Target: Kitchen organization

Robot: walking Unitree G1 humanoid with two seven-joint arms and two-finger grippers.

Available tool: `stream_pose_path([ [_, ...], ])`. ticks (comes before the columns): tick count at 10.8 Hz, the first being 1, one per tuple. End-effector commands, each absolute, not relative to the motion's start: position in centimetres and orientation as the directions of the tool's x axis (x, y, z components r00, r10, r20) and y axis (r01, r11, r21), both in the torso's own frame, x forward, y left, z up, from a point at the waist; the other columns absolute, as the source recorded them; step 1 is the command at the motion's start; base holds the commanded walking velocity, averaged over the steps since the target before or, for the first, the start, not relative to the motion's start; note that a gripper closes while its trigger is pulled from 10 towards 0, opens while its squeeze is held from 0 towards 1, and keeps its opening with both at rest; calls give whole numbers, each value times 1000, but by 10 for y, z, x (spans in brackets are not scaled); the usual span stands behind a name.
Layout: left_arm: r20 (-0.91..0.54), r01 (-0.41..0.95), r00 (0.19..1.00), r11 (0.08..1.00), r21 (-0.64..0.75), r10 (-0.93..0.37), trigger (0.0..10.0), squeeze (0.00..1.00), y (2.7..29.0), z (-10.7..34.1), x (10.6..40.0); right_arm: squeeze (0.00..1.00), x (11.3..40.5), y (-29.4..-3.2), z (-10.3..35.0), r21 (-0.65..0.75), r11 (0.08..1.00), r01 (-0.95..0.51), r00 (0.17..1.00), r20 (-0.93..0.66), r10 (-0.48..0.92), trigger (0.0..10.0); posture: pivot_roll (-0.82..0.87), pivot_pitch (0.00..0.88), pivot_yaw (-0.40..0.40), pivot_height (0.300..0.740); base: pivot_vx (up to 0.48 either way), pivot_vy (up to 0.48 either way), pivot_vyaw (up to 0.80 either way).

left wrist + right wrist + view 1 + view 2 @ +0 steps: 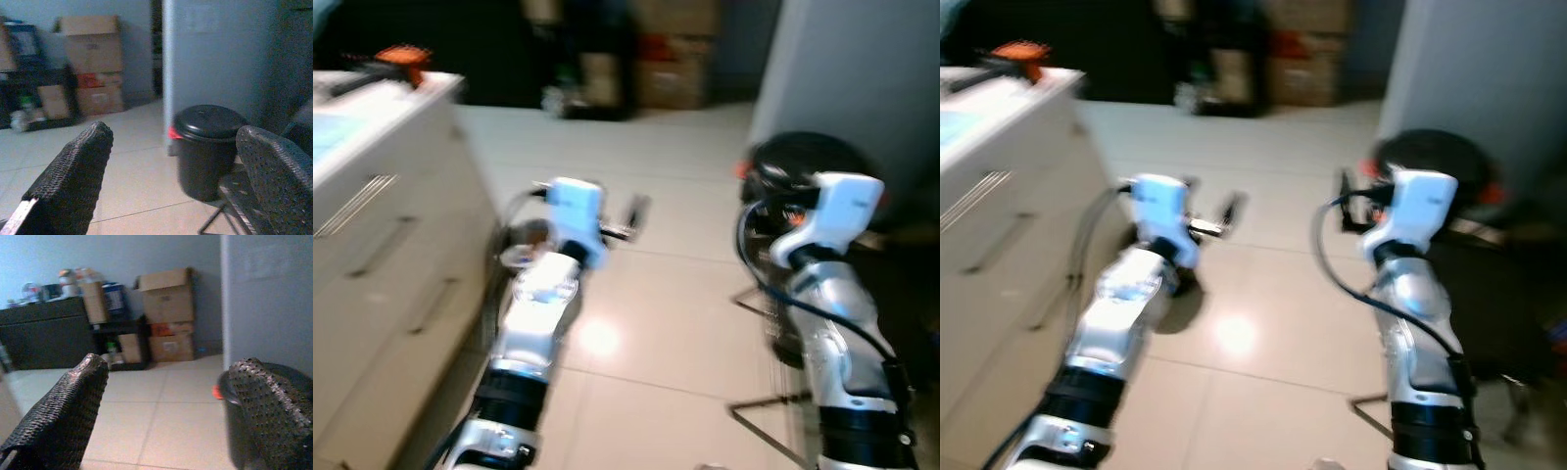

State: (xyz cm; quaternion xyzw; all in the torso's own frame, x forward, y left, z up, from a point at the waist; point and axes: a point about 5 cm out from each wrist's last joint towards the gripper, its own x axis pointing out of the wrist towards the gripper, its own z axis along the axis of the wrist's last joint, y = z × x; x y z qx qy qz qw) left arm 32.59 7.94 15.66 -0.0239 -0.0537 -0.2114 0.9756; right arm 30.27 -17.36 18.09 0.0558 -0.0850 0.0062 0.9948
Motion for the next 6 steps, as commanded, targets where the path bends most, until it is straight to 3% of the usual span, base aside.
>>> stream_pose_path([
  [1, 105, 400, 912, 916, -12, -397, 10000, 0, 87, 156, 327, 0, 304, -168, 184, 107, 994, -38, 983, 184, 18, 10000, 28, 7, 101, 740, 0, 0, 0],
  [4, 121, 419, 902, 908, -7, -416, 10000, 0, 87, 159, 326, 0, 303, -169, 183, 107, 994, -32, 983, 182, 12, 10000, 26, 8, 103, 740, 0, 0, 0],
  [6, 124, 433, 894, 901, -2, -430, 10000, 0, 84, 160, 325, 0, 304, -169, 183, 109, 994, -30, 983, 184, 10, 10000, 27, 6, 106, 740, 315, 0, 0],
])
